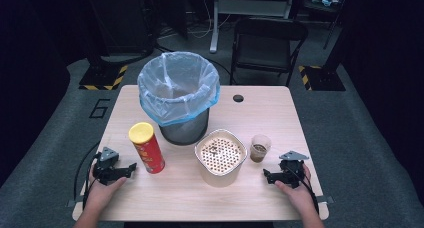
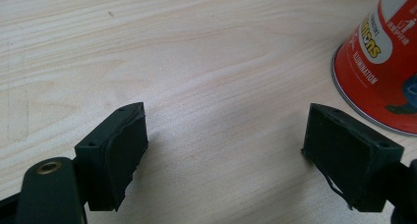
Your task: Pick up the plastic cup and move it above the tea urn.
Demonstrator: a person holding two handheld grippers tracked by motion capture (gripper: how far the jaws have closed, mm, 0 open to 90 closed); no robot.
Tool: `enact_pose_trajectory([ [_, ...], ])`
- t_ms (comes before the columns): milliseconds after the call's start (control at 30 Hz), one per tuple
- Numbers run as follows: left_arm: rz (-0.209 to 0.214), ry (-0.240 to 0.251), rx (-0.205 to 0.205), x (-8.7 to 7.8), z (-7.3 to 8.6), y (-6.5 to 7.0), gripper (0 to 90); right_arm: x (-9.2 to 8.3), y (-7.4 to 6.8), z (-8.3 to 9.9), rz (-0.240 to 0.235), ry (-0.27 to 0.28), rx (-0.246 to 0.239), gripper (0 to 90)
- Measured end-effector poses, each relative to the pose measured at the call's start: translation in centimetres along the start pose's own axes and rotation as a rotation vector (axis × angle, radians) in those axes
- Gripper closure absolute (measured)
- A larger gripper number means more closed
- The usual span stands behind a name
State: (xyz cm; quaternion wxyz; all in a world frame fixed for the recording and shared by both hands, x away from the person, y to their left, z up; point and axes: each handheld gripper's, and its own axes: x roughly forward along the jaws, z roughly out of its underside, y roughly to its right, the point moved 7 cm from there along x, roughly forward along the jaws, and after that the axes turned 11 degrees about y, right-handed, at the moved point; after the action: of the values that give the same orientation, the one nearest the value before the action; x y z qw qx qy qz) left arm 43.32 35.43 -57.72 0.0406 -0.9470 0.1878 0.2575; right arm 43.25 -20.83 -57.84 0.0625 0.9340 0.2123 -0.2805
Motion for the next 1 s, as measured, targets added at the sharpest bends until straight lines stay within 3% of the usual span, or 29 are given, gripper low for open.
enact_pose_trajectory([
  [700,-0.006,0.001,0.0,0.0,-0.01,-0.09,16.6,0.26,-0.06,-0.19,0.002,0.004,0.007,0.0],
  [800,-0.006,0.003,0.003,0.03,-0.03,-0.14,16.6,0.11,-0.07,-0.21,-0.005,0.012,0.001,5.5],
  [867,-0.007,0.004,0.002,0.04,-0.03,-0.13,16.6,-0.07,-0.11,-0.34,-0.008,0.036,0.002,16.7],
  [933,-0.007,0.004,0.003,0.04,-0.03,-0.13,16.6,-0.23,-0.1,-0.42,-0.015,0.045,-0.004,20.1],
  [1000,-0.006,0.003,0.003,0.03,-0.03,-0.13,16.6,-0.39,-0.11,-0.47,-0.015,0.028,-0.009,26.6],
])
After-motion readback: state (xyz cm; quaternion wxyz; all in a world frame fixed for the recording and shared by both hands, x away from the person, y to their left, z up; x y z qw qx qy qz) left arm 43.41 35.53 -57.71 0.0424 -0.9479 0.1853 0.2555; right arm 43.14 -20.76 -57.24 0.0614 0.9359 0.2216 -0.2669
